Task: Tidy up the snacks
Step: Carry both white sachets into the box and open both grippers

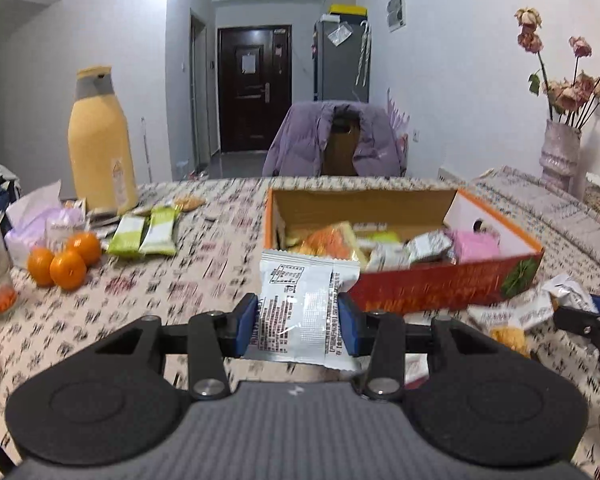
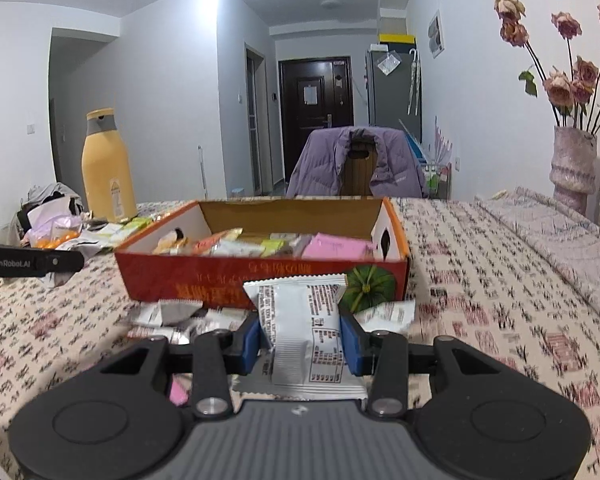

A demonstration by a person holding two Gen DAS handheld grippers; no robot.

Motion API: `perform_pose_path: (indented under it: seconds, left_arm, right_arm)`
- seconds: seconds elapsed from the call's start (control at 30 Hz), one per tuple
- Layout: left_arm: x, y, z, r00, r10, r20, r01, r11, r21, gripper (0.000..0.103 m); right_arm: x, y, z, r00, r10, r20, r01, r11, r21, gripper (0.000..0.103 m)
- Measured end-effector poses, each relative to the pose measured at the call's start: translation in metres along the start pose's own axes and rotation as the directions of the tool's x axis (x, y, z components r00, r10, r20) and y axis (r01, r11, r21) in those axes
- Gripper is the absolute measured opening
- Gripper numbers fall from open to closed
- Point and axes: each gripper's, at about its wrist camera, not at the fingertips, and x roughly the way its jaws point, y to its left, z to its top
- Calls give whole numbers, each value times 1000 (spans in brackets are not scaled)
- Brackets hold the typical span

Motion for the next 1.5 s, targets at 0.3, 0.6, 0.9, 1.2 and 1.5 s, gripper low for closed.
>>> perform_pose_path:
  seconds: [0.3,0.6,0.9,1.2,1.5]
  left_arm:
    - [27,-20,43,998,-53,42,53,999,-1,43]
    - [75,-40,83,999,-51,13,51,999,2,43]
    - [142,-57,92,996,31,-81,-30,999,13,43]
    - [167,-60,75,990,14,-138,-15,1000,-2,56]
    - [141,-48,79,998,1,-64,-5,998,-69,103]
  right_arm:
    - [23,2,47,997,-24,76,26,999,-23,41]
    - [84,-6,87,998,-29,48,28,999,24,41]
    - [161,-15,97,993,-82,-83,85,996,29,41]
    - [181,-21,86,987,-80,-141,83,996,14,66]
    - [158,-30,85,993,-67,-93,70,997,35,103]
